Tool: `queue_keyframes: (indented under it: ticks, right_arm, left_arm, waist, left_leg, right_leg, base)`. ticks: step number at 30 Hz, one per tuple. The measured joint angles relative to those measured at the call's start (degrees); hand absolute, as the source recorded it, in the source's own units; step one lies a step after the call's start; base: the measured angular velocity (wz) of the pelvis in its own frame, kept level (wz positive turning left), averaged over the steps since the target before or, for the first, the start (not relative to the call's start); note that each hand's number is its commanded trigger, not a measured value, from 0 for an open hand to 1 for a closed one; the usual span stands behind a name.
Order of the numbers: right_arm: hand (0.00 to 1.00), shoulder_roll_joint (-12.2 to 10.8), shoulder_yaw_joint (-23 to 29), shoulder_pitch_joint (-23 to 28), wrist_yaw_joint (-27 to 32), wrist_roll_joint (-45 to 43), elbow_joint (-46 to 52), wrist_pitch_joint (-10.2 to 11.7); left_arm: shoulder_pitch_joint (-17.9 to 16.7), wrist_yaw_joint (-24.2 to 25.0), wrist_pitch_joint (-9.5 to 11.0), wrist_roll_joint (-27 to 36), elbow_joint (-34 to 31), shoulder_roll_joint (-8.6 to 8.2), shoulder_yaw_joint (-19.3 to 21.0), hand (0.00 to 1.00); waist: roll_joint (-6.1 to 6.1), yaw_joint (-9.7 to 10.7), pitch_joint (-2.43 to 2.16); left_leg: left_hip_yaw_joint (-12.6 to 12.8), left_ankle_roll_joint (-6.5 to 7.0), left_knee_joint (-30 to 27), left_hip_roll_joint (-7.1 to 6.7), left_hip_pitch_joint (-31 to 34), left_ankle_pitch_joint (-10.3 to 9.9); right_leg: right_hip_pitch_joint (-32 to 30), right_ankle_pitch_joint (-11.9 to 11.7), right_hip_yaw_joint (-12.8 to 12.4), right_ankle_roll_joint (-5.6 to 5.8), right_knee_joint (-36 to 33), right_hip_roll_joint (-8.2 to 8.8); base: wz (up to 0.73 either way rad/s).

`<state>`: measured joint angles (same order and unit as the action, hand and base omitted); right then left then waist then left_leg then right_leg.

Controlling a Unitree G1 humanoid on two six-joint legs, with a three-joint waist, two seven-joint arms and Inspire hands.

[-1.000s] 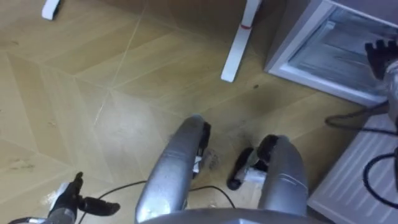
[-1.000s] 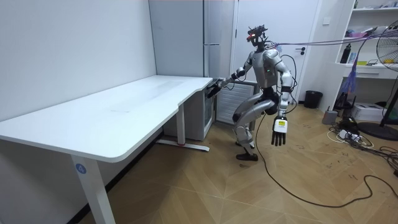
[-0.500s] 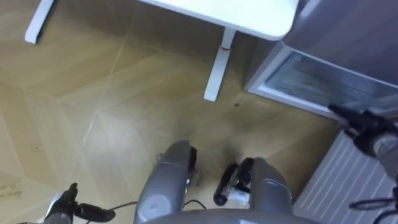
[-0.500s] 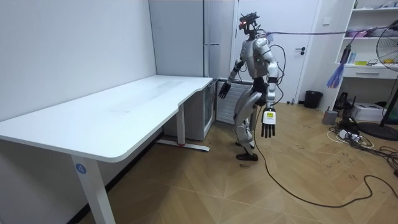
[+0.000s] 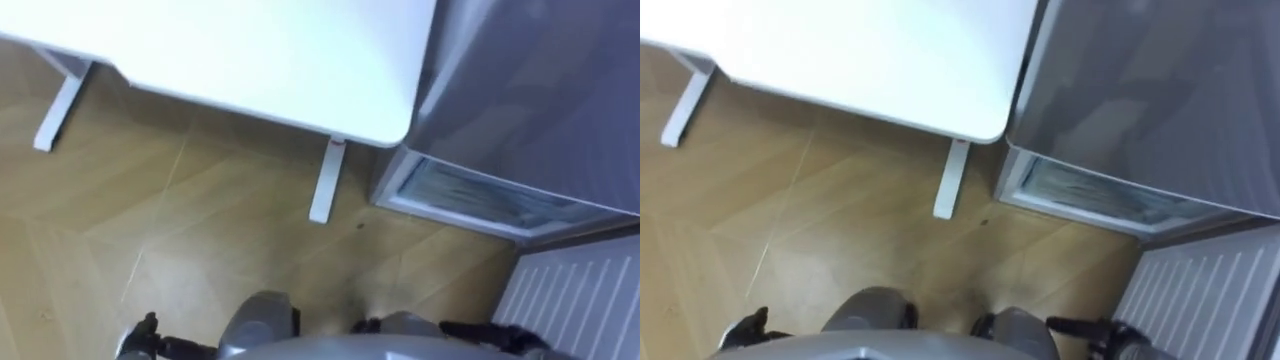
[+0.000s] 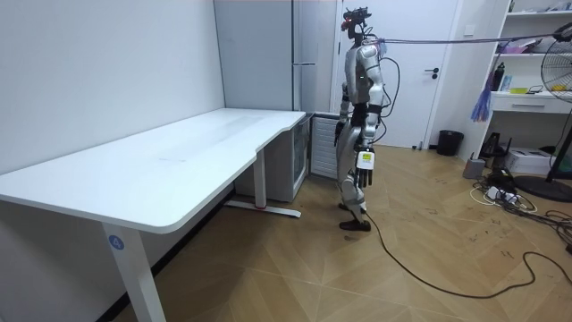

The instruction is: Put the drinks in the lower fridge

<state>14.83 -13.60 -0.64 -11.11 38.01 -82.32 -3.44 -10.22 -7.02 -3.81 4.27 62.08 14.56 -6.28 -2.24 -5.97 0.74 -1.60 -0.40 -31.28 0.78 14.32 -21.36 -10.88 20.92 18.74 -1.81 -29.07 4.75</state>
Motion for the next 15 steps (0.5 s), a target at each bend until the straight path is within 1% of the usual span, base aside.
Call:
queue_keyframes:
  ticks: [1, 3, 5, 7, 8, 10, 11, 12, 13, 15]
  right_arm:
    - [0.00, -0.47, 0.75, 0.19, 0.15, 0.02, 0.09, 0.00]
    - [0.00, -1.18, 1.41, 1.02, 0.62, -0.15, 0.89, 0.15]
    - [0.00, -1.52, 1.41, 2.66, 0.91, -0.30, 2.37, 0.34]
    - [0.00, -1.70, 1.40, 2.92, 1.39, -0.23, 2.39, 0.29]
    - [0.00, -1.81, 1.40, 2.99, 1.88, -0.16, 2.45, 0.35]
    - [0.00, -2.24, 1.50, 3.46, 2.43, -0.47, 2.54, 0.37]
    - [0.00, -2.66, 1.71, 3.95, 2.39, -0.63, 2.75, 0.38]
    - [0.00, -2.81, 2.04, 4.17, 2.34, -0.67, 3.14, 0.35]
    - [0.00, -3.03, 2.64, 4.58, 2.28, -0.86, 3.64, 0.38]
    - [0.00, -3.47, 3.92, 4.67, 2.27, -1.66, 3.73, 0.39]
  left_arm:
    - [-0.38, -0.11, 0.11, 0.04, -0.08, -0.23, 0.59, 0.00]
    - [-1.07, -0.38, 0.18, -0.01, -0.09, -0.37, 0.73, 0.00]
    - [-1.58, -0.66, 0.09, -0.56, 0.39, -0.96, 0.90, 0.00]
    - [-1.89, -1.07, -0.09, -2.14, 0.88, -1.67, 1.14, 0.00]
    - [-1.96, -1.06, -0.59, -2.89, 0.96, -2.18, 1.41, 0.00]
    - [-1.99, -0.97, -1.04, -4.62, 0.89, -2.61, 1.83, 0.00]
    - [-1.92, -0.95, -1.03, -5.09, 0.65, -2.59, 2.14, 0.00]
    - [-1.91, -0.91, -1.03, -5.09, 0.35, -2.59, 2.46, 0.00]
    - [-1.96, -0.76, -0.97, -5.10, -0.18, -2.60, 3.40, 0.00]
    - [-1.72, -0.75, -0.92, -5.56, -0.59, -2.60, 5.04, 0.00]
  waist:
    - [-0.02, 0.92, -0.06]
    - [-0.26, 1.29, -0.17]
    - [-0.16, 2.24, -0.28]
    - [-0.23, 2.35, -0.47]
    - [-0.26, 2.48, -0.54]
    - [0.12, 2.94, -0.36]
    - [0.17, 3.26, -0.36]
    - [0.09, 3.48, -0.33]
    - [0.11, 4.12, -0.28]
    - [-0.05, 4.79, -0.26]
  left_leg:
    - [0.02, -0.11, 1.64, 0.23, -1.65, 0.45]
    - [0.13, -0.34, 3.95, 0.43, -4.03, 1.16]
    - [0.47, -0.35, 6.91, 0.50, -6.61, 1.96]
    - [1.08, -0.35, 8.67, 0.54, -8.28, 2.51]
    - [1.32, -0.35, 9.71, 0.57, -9.43, 2.65]
    - [1.33, -0.34, 11.47, 0.61, -11.27, 3.08]
    - [1.37, -0.34, 12.84, 0.60, -12.55, 3.52]
    - [1.37, -0.33, 13.52, 0.58, -13.17, 3.72]
    - [1.43, -0.29, 14.61, 0.52, -14.32, 3.99]
    - [1.65, -0.26, 15.94, 0.35, -15.57, 4.49]
  right_leg:
    - [1.89, -0.59, 0.00, 0.16, 2.17, -0.55]
    - [4.31, -1.65, 0.01, 0.09, 5.23, -1.23]
    - [6.94, -2.59, -0.17, 0.40, 8.37, -1.86]
    - [8.05, -3.32, -0.87, 0.49, 9.40, -2.13]
    - [8.81, -3.66, -1.35, 0.56, 10.29, -2.54]
    - [11.11, -4.61, -1.48, 0.71, 12.85, -3.01]
    - [12.47, -5.23, -1.50, 0.81, 14.52, -3.07]
    - [13.16, -5.47, -1.51, 0.93, 15.17, -3.11]
    - [14.18, -5.73, -1.55, 1.02, 16.08, -3.21]
    - [15.00, -5.90, -1.64, 1.12, 16.65, -3.48]
  base:
    - [0.00]
    - [-0.02]
    - [0.00]
    - [-0.16]
    - [-0.20]
    - [-0.05]
    - [0.00]
    - [0.00]
    - [0.00]
    - [-0.04]
